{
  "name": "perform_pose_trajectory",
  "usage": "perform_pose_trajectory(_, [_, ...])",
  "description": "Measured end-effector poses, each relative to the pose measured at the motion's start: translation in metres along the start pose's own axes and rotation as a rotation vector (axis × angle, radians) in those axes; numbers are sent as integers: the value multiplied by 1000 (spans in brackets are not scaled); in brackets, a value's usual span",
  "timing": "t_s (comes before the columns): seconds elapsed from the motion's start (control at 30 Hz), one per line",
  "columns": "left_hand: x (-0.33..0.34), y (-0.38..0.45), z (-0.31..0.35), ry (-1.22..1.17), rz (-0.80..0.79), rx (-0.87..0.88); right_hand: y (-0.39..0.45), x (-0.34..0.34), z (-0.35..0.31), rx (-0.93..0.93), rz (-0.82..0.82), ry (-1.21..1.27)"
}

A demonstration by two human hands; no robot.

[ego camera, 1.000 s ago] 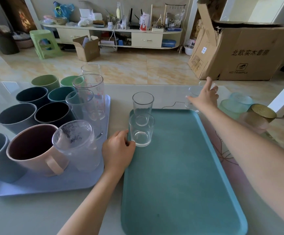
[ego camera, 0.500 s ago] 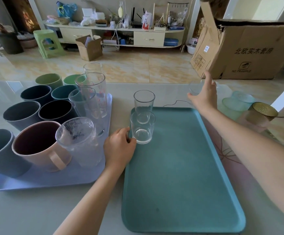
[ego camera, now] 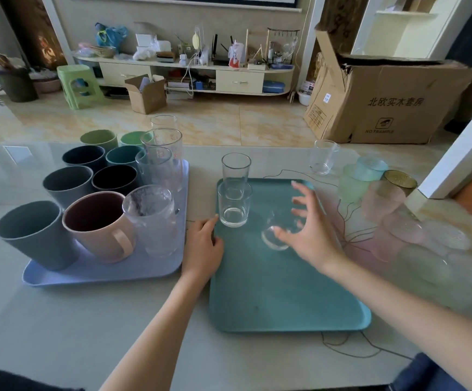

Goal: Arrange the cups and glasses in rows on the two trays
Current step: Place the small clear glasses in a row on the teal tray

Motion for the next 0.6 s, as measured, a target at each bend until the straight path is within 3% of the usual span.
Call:
perform_pose_trajectory(0.27, [3, -6, -3, -14, -38, 13, -18, 32, -24, -39, -148, 39])
perform_pose_trajectory(0.47, [5, -3, -6, 60, -41, 43, -13, 45, -23, 59, -168, -270])
perform_pose_trajectory(0.6, [5, -2, -7, 72, -29, 49, -13, 49, -19, 109, -185, -187])
Point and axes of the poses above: each hand's wrist, its own y-axis towards the middle knuckle, its own x-axis out of the palm, z = x × y, the point moved 7 cm from there along y, towards the middle knuckle, and after that the axes turned 14 degrees about -y, right-handed, at the moved point
